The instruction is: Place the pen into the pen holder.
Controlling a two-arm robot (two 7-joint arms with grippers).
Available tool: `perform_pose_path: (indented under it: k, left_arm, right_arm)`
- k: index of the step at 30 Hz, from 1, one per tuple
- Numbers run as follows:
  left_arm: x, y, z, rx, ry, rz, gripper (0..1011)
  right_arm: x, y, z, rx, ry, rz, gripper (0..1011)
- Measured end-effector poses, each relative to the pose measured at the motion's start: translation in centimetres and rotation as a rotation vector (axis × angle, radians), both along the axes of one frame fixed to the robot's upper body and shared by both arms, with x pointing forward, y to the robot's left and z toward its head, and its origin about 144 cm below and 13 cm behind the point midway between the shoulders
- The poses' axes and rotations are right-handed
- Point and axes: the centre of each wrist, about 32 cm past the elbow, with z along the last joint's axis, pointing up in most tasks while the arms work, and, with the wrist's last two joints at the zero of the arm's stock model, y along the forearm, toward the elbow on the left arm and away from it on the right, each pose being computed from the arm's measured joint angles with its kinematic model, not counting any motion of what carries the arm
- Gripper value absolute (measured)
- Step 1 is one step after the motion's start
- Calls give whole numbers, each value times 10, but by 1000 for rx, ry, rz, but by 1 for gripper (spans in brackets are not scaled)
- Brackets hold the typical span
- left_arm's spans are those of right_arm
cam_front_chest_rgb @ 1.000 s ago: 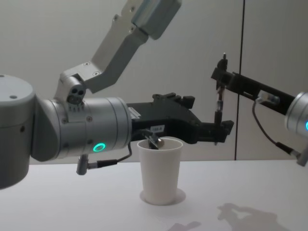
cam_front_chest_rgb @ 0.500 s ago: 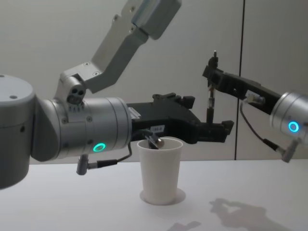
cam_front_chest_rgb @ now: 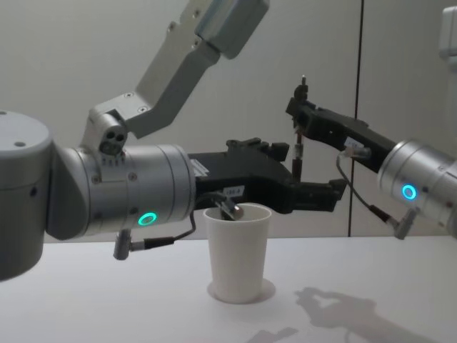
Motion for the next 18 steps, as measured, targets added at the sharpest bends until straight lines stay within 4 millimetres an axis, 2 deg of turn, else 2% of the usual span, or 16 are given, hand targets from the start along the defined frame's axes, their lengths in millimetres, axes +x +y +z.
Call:
perform_pose_path:
  k: [18]
  left_arm:
    - [0,0,0,0,0,0,1000]
  right_arm:
    - [23,16,-10,14,-31,33,151]
